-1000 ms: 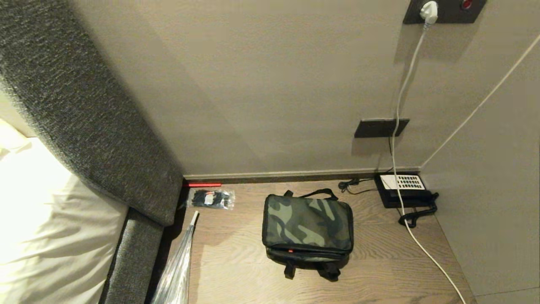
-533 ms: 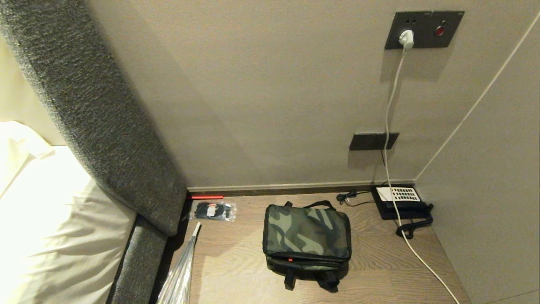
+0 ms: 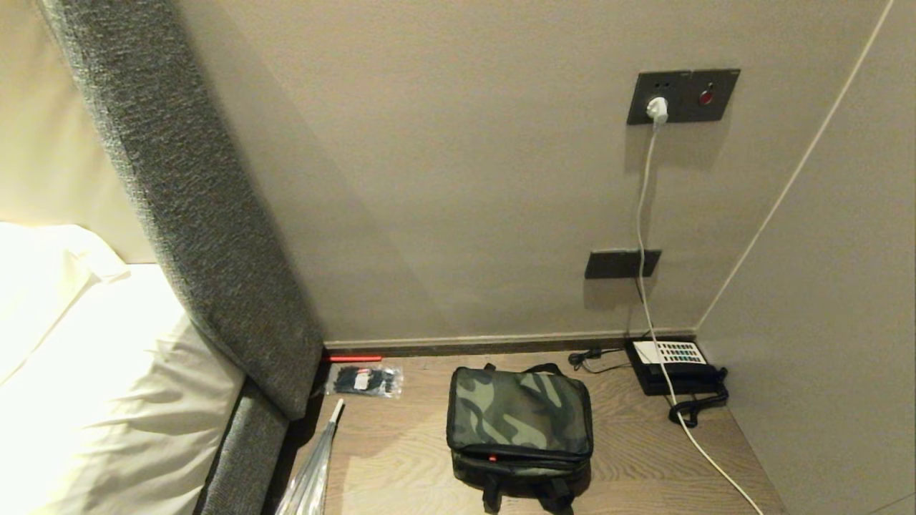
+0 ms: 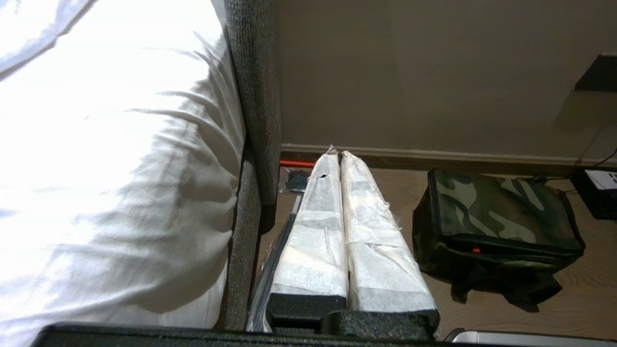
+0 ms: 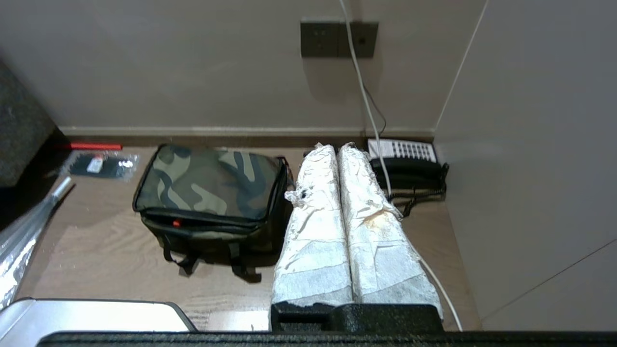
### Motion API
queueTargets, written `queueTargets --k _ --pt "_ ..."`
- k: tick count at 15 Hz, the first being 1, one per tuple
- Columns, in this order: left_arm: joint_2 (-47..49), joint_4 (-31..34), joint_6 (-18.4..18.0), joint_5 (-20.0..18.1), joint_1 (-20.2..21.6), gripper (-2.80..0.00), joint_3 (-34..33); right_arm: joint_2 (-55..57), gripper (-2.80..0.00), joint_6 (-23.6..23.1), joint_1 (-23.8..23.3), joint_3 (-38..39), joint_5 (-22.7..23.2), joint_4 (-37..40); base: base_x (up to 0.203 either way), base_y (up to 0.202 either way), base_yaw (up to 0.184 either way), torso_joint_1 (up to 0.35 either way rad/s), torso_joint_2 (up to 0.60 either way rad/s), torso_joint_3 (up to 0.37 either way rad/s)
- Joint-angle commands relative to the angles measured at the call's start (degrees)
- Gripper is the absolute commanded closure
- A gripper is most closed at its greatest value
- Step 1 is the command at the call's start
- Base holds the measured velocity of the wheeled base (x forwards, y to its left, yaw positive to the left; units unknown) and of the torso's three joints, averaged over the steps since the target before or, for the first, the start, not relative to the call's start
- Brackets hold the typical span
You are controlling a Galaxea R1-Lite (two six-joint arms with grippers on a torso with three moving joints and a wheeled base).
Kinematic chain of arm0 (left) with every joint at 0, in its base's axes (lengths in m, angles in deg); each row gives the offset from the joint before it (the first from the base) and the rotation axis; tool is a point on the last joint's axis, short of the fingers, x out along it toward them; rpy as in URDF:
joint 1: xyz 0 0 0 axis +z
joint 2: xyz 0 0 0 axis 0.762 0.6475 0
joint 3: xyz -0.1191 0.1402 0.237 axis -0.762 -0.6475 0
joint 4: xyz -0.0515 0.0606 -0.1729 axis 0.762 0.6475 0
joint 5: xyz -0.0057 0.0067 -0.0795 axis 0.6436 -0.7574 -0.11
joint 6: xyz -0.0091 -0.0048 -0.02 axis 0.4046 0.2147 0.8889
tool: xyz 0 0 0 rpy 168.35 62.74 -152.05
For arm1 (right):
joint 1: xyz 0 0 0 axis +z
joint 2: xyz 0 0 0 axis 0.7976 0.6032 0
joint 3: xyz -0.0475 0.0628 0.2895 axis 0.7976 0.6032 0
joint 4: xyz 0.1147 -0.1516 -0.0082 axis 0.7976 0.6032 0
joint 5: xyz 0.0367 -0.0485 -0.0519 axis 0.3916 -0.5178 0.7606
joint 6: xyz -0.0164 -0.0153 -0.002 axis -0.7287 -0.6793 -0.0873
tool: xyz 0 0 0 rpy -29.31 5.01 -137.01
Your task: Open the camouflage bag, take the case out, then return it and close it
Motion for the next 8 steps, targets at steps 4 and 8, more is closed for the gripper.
queueTargets --k 4,8 --pt "-0.1 0.0 0.0 0.0 0.0 0.00 -0.2 -0.3 0.00 0.0 0.0 0.0 0.0 0.0 0.000 0.000 0.000 0.001 0.00 0.202" --pt "-0.1 0.0 0.0 0.0 0.0 0.00 -0.2 -0.3 0.00 0.0 0.0 0.0 0.0 0.0 0.000 0.000 0.000 0.004 0.00 0.199"
